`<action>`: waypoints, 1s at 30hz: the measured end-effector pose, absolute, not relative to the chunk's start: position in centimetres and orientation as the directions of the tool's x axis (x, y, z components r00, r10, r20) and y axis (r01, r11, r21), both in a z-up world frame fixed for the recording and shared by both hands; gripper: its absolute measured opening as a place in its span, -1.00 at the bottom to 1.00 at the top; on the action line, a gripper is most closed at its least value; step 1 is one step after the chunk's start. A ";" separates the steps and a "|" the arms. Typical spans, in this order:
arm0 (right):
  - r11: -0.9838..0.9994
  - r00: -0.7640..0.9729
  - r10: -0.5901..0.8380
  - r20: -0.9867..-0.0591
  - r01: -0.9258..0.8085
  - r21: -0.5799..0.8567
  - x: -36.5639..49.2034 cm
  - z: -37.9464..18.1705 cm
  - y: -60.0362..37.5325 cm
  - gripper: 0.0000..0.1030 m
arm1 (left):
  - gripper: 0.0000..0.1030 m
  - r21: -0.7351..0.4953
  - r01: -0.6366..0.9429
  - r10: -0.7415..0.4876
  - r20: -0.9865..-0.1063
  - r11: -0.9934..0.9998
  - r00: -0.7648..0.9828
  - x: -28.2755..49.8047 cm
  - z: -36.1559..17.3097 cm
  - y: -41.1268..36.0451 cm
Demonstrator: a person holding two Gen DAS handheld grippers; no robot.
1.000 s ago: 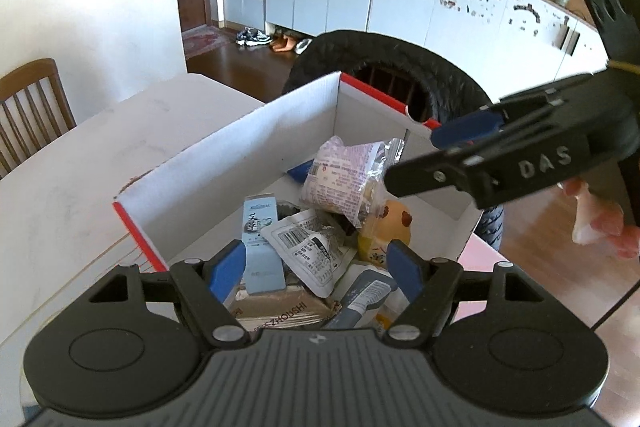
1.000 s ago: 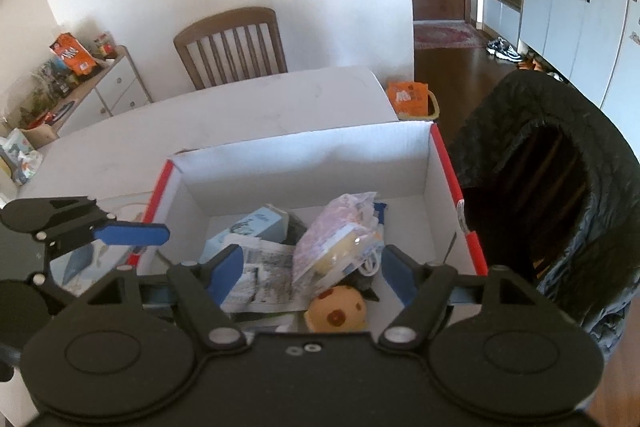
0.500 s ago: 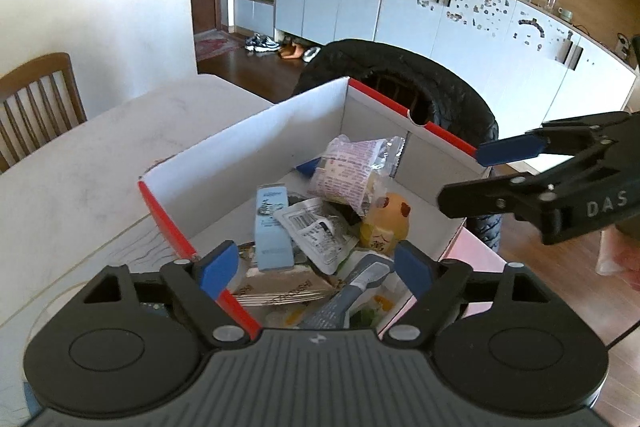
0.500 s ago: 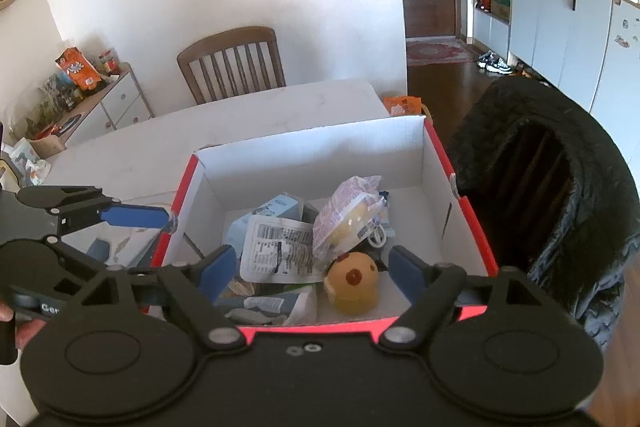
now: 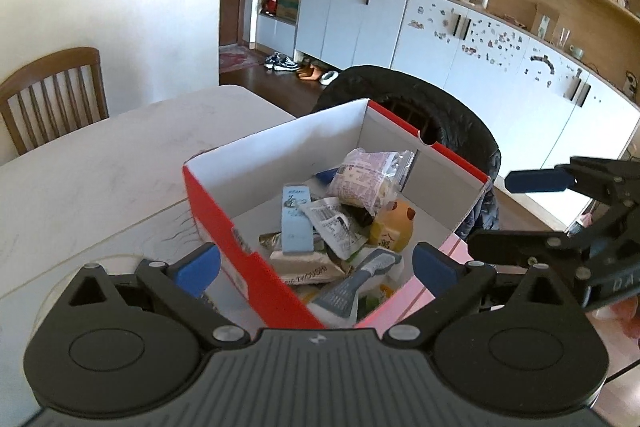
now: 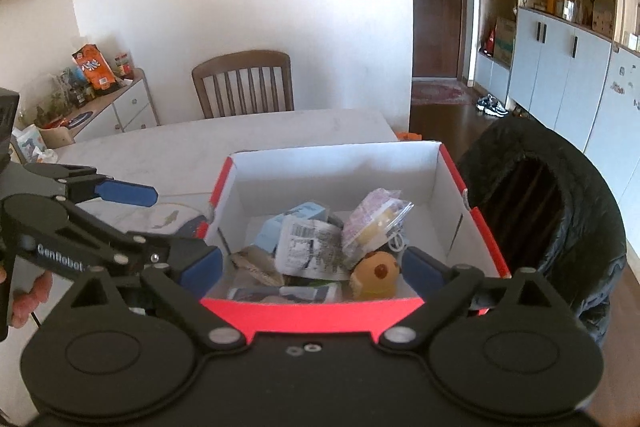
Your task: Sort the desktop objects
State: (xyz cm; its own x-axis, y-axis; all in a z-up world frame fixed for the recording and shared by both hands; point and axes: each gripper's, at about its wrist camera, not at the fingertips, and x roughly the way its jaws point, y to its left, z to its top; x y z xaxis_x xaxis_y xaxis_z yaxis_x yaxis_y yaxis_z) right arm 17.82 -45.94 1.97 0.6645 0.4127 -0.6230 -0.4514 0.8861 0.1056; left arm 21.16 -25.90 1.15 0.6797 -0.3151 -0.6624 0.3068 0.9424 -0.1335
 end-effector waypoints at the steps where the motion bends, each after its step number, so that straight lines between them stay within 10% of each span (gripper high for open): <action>1: 0.886 0.665 0.413 -0.622 -0.452 0.106 17.4 2.0 -45.8 0.89 | 1.00 -0.136 0.307 -0.317 -0.662 0.942 0.679 20.8 1.2 -25.7; 30: 0.920 0.706 0.351 -0.615 -0.382 0.086 12.8 1.8 -44.2 0.90 | 0.99 -0.125 0.299 -0.304 -0.659 0.946 0.688 16.0 1.3 -23.7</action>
